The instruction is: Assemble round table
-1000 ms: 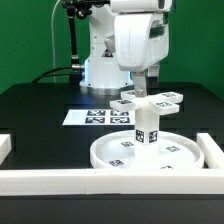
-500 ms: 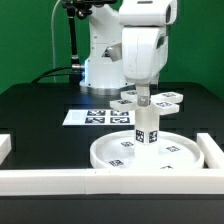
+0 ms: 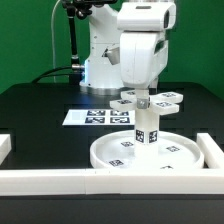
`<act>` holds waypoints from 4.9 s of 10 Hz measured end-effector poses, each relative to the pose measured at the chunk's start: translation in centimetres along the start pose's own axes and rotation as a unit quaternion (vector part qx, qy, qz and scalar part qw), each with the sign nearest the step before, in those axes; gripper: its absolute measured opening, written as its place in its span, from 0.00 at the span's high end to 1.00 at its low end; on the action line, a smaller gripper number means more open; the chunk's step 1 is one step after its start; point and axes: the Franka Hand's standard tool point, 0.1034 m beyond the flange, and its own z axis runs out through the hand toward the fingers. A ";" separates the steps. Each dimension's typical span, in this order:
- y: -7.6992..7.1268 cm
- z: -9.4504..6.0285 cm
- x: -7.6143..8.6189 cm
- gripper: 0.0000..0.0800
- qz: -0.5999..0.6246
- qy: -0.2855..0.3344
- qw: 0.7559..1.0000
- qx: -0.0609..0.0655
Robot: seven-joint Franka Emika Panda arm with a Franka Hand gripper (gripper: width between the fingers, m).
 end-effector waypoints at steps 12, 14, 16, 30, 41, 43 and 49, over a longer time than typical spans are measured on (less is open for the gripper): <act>-0.1 0.1 0.2 0.44 0.439 0.012 0.898 0.005; -0.1 0.1 0.2 0.44 0.486 0.012 0.874 0.005; -0.1 0.1 0.2 0.44 0.529 0.012 0.849 0.006; -0.3 0.1 0.2 0.44 0.916 0.030 0.398 0.036; -0.1 0.1 0.1 0.44 0.986 0.033 -0.123 0.110; 0.0 0.0 0.1 0.44 0.980 0.030 -0.159 0.115; 0.3 -2.1 0.8 0.19 0.991 0.020 -0.028 0.133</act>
Offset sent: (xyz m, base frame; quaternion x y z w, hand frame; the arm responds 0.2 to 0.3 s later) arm 0.0000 0.0000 0.0000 0.0000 0.0000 0.0000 1.0000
